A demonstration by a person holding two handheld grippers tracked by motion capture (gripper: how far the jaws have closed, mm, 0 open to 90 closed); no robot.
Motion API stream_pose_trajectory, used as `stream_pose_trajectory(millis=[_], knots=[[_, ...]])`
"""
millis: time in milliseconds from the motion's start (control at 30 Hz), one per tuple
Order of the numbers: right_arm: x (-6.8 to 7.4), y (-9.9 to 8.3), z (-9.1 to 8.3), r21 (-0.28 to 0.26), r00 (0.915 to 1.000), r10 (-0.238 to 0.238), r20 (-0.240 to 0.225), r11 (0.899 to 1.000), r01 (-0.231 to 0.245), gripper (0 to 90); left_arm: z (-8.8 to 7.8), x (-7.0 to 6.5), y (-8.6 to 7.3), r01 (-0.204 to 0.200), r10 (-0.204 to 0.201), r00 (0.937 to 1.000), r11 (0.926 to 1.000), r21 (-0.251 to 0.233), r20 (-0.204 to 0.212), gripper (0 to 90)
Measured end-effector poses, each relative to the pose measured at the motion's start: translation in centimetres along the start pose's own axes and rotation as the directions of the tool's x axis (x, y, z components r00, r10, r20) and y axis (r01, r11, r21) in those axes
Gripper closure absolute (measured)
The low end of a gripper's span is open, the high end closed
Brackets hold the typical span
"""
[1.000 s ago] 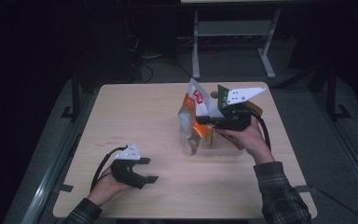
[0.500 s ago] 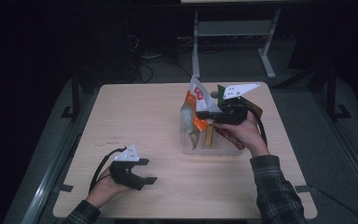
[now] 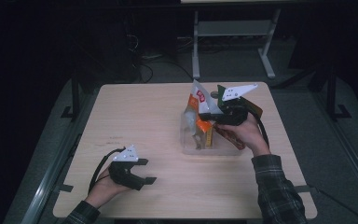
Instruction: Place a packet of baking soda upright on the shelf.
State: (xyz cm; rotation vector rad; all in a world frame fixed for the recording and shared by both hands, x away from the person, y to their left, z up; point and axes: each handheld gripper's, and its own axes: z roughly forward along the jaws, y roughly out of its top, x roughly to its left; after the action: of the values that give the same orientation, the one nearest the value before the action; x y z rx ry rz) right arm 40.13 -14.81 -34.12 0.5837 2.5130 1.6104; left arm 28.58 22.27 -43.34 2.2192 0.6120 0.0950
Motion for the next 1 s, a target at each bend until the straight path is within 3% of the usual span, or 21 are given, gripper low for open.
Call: stream_pose_trajectory(millis=[167,533,833,1000], knots=[[0.0,-0.3,0.0,0.018,1.0000,-0.001,0.005,1.000,0.001,90.0,0.2,0.0,0.2,-0.008,0.008,1.0000,1.0000,0.005,0.004,21.9],[0.1,-1.3,1.6,0.122,0.9998,0.007,0.019,0.993,-0.009,89.8,0.4,0.1,0.4,-0.012,0.012,0.9996,0.9999,0.000,0.025,21.9],[0.2,-1.3,1.7,0.114,0.9996,0.016,0.022,0.993,-0.018,89.2,0.5,0.1,0.4,-0.004,0.004,0.9997,1.0000,0.001,0.025,21.9],[0.3,-1.4,1.6,0.073,0.9993,0.022,0.032,0.997,-0.024,83.5,0.5,0.1,0.5,0.001,-0.001,0.9997,1.0000,-0.002,0.025,21.9]])
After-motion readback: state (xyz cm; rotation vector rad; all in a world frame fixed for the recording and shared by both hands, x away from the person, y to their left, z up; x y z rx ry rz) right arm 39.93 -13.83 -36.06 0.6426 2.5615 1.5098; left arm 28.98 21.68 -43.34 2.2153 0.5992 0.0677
